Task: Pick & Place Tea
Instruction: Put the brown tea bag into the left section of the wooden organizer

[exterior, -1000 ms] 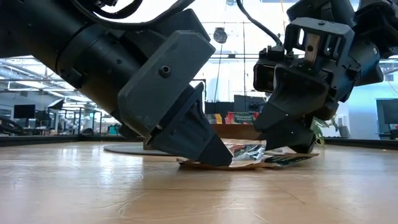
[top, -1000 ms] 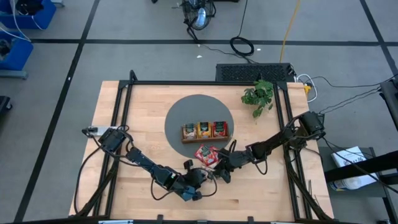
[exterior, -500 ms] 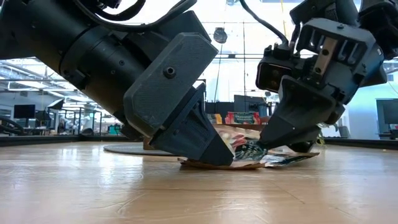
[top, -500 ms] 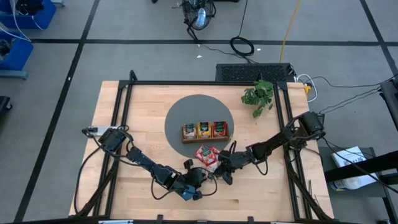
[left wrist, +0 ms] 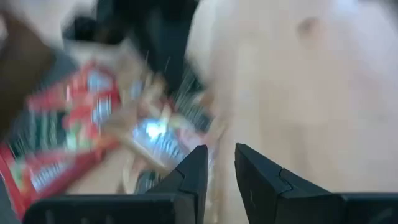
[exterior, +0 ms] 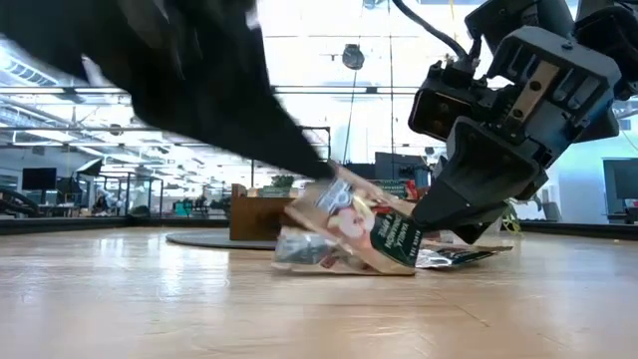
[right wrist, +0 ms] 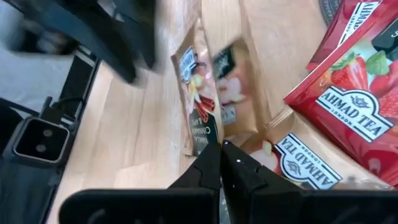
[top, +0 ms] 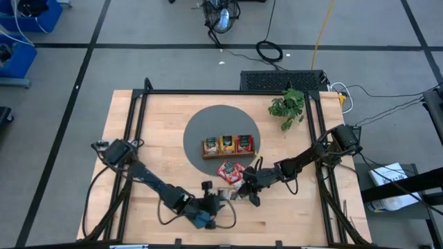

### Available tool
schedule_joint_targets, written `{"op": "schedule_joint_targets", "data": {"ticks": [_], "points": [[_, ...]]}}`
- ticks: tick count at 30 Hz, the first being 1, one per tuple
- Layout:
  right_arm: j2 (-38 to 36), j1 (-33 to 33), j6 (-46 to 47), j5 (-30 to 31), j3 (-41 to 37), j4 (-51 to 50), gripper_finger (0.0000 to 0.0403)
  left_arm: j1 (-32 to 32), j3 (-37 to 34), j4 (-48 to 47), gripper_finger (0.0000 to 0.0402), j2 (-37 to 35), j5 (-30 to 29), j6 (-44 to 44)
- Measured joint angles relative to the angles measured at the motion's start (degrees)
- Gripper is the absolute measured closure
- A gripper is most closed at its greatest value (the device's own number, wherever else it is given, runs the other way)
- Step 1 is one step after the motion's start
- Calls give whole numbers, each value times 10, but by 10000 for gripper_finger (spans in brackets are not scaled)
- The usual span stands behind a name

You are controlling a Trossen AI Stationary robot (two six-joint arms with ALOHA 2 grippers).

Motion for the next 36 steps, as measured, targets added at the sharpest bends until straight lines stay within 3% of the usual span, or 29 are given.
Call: {"op": "schedule_joint_targets", "data": {"ticks": [5, 9, 14, 19, 25, 31, 36], "points": [[-5, 0, -22, 0, 0, -3, 403, -27, 1, -6, 314, -28, -41, 41], [-59, -3, -52, -18, 21, -90, 403, -45, 2, -46, 314, -44, -55, 9], [-134, -7, -145, 15, 156, -438, 403, -68, 2, -88, 314, -44, -93, -44], [-131, -43, -234, 63, 334, -726, 403, -90, 2, -104, 314, -43, -110, -71], [-64, -116, -339, 41, 528, -924, 403, -122, -2, -113, 314, -43, -115, -109], [82, -179, -409, 36, 746, -1143, 403, -164, -27, -113, 314, -43, -170, -171], [207, -203, -466, 104, 938, -1315, 403, -185, -70, -109, 314, -43, -222, -253]]}}
